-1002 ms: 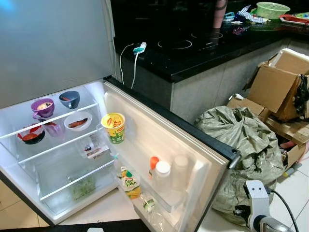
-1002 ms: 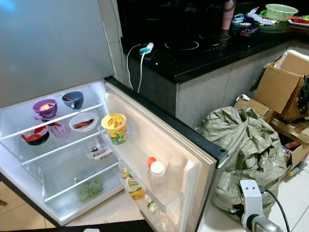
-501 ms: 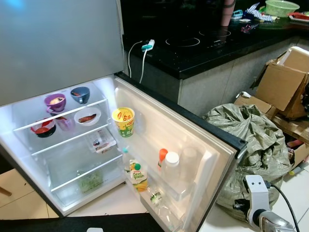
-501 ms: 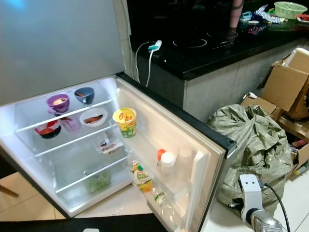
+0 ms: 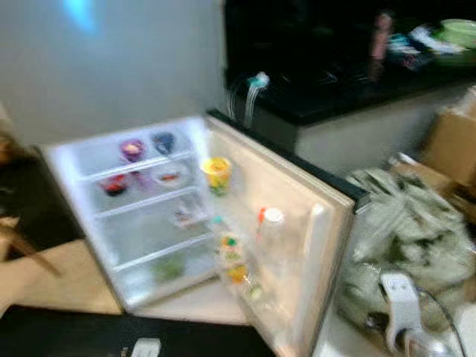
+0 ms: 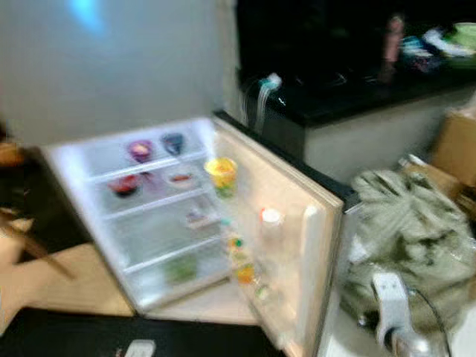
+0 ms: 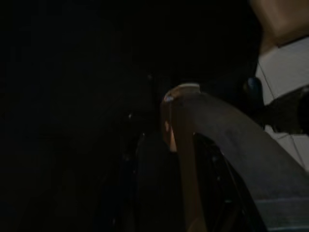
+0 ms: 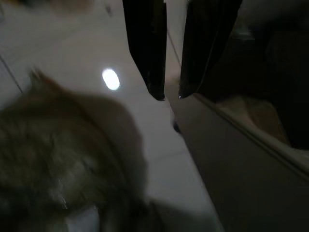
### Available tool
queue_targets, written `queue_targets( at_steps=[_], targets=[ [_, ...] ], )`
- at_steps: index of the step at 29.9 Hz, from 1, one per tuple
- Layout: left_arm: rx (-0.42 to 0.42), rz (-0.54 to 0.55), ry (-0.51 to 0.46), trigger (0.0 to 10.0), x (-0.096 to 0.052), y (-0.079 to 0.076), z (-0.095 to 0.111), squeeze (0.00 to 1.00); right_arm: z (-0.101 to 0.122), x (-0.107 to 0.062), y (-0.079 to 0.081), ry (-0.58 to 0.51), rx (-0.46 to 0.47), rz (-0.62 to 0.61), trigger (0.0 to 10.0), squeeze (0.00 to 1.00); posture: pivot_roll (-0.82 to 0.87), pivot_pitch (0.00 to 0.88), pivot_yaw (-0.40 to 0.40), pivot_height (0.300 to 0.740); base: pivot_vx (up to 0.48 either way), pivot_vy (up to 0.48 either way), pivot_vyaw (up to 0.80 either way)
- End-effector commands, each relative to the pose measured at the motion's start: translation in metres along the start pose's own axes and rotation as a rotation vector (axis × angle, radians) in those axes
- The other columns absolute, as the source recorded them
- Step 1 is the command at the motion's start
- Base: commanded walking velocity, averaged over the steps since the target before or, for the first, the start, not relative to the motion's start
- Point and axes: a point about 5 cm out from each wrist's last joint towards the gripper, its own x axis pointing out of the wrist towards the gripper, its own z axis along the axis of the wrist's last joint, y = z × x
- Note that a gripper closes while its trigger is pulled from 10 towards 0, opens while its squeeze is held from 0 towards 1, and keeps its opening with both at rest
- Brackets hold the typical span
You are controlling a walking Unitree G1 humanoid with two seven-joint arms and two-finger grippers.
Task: Restocking fridge
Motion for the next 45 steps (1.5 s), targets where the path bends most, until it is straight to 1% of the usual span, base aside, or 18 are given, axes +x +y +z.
queue_targets(
  at_steps=[1, 8, 22, 24, 26, 28, 29, 30, 32, 34, 35, 37, 39, 40, 41, 42, 43, 45],
  targets=[
    [0.002, -0.003, 0.059, 10.0, -0.001, -0.002, -0.014, 0.0, -0.012, -0.004, -0.004, 0.038, 0.008, -0.017, 10.0, 0.0, -0.06, 0.0, 0.01, 0.74, -0.349, 0.0, 0.0],
    [-0.007, 0.006, 0.051, 10.0, -0.002, 0.0, -0.013, 0.0, -0.011, -0.004, -0.004, 0.036, 0.005, -0.018, 10.0, 0.0, -0.06, 0.0, 0.01, 0.74, -0.092, 0.0, 0.0],
    [0.022, 0.009, 0.047, 10.0, -0.002, 0.002, -0.012, 0.0, -0.004, -0.004, -0.009, 0.011, -0.002, -0.054, 10.0, 0.0, -0.06, 0.0, 0.009, 0.74, 0.0, 0.0, 0.0],
    [0.03, 0.005, 0.049, 10.0, -0.002, 0.002, -0.012, 0.0, 0.01, -0.003, -0.014, -0.05, 0.018, -0.091, 10.0, 0.0, -0.06, 0.0, 0.009, 0.74, 0.0, 0.0, 0.0],
    [0.028, 0.002, 0.048, 10.0, -0.002, 0.001, -0.012, 0.0, 0.014, -0.002, -0.015, -0.065, 0.023, -0.1, 10.0, 0.0, -0.06, 0.0, 0.009, 0.74, 0.0, 0.0, 0.0],
    [0.029, 0.003, 0.046, 10.0, -0.002, 0.002, -0.012, 0.0, 0.024, -0.002, -0.018, -0.118, 0.061, -0.121, 10.0, 0.0, -0.06, 0.0, 0.009, 0.74, 0.0, 0.0, 0.0],
    [0.029, 0.003, 0.046, 10.0, -0.002, 0.002, -0.012, 0.0, 0.024, -0.002, -0.018, -0.118, 0.061, -0.121, 10.0, 0.0, -0.06, 0.0, 0.009, 0.74, 0.0, 0.0, 0.0],
    [0.03, 0.004, 0.047, 10.0, -0.002, 0.002, -0.012, 0.0, 0.03, -0.002, -0.02, -0.144, 0.08, -0.124, 10.0, 0.0, -0.06, 0.0, 0.009, 0.74, 0.0, 0.0, 0.76],
    [0.029, 0.005, 0.048, 10.0, -0.002, 0.002, -0.012, 0.0, 0.041, -0.002, -0.025, -0.18, 0.087, -0.165, 10.0, 0.0, -0.06, 0.0, 0.01, 0.74, 0.0, 0.0, 0.68],
    [0.028, 0.006, 0.048, 10.0, -0.002, 0.002, -0.012, 0.0, 0.046, -0.003, -0.028, -0.192, 0.09, -0.188, 10.0, 0.0, -0.06, 0.0, 0.01, 0.74, 0.0, 0.0, 0.67],
    [0.022, 0.006, 0.047, 10.0, -0.002, 0.002, -0.013, 0.0, 0.053, -0.005, -0.036, -0.198, 0.077, -0.253, 10.0, 0.0, -0.06, 0.0, 0.006, 0.74, 0.0, 0.0, 0.72],
    [0.022, 0.006, 0.047, 10.0, -0.002, 0.002, -0.013, 0.0, 0.053, -0.005, -0.036, -0.198, 0.077, -0.253, 10.0, 0.0, -0.06, 0.0, 0.006, 0.74, 0.0, 0.0, 0.72],
    [0.02, 0.005, 0.047, 10.0, -0.002, 0.002, -0.013, 0.0, 0.055, -0.006, -0.039, -0.194, 0.067, -0.288, 10.0, 0.0, -0.06, 0.0, 0.006, 0.74, 0.0, 0.0, 0.72],
    [0.019, 0.005, 0.048, 10.0, -0.002, 0.002, -0.013, 0.0, 0.056, -0.007, -0.043, -0.184, 0.052, -0.327, 10.0, 0.0, -0.06, 0.0, 0.006, 0.74, 0.0, 0.0, 0.0],
    [0.019, 0.005, 0.048, 10.0, -0.002, 0.002, -0.013, 0.0, 0.056, -0.007, -0.043, -0.184, 0.052, -0.327, 10.0, 0.0, -0.06, 0.0, 0.006, 0.74, 0.0, 0.0, 0.0],
    [0.018, 0.004, 0.047, 10.0, -0.002, 0.002, -0.013, 0.0, 0.056, -0.01, -0.052, -0.156, 0.021, -0.418, 10.0, 0.0, -0.06, 0.0, 0.005, 0.74, 0.0, 0.0, 0.0],
    [0.017, 0.002, 0.047, 10.0, -0.002, 0.001, -0.013, 0.0, 0.056, -0.013, -0.057, -0.138, 0.007, -0.465, 10.0, 0.0, -0.06, 0.0, 0.005, 0.74, 0.0, 0.0, 0.0],
    [0.016, 0.002, 0.046, 10.0, -0.002, 0.001, -0.013, 0.0, 0.055, -0.014, -0.06, -0.127, -0.002, -0.494, 10.0, 0.0, -0.06, 0.0, 0.005, 0.74, 0.0, 0.0, 0.0]
  ],
)
